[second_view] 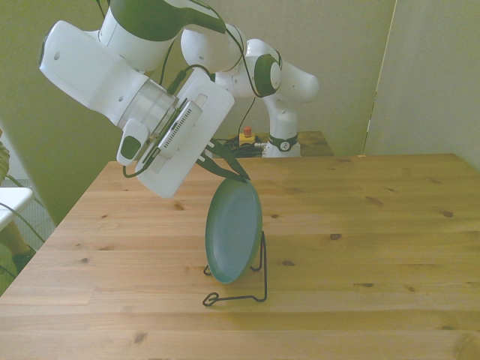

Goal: Load the plate

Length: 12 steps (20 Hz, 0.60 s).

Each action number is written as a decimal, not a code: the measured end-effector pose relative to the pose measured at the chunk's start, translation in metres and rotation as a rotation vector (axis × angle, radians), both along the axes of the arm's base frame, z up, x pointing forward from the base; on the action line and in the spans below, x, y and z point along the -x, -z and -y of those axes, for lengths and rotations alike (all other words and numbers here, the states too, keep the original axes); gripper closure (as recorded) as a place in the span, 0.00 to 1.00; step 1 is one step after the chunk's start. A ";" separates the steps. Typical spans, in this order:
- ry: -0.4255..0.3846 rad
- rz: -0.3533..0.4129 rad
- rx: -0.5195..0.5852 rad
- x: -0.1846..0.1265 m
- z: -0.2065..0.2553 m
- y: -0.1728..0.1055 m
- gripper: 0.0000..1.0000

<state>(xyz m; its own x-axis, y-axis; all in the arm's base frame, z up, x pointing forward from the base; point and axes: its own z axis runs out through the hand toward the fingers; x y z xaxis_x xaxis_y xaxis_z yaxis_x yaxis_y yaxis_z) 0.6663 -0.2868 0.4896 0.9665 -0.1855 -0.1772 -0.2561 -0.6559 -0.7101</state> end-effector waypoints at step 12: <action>-0.006 0.022 -0.011 0.002 -0.001 -0.010 1.00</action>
<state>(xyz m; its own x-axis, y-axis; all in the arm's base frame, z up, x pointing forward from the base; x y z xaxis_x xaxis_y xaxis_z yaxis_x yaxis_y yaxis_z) 0.6639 -0.2862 0.4996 0.9713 -0.1777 -0.1579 -0.2363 -0.6494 -0.7228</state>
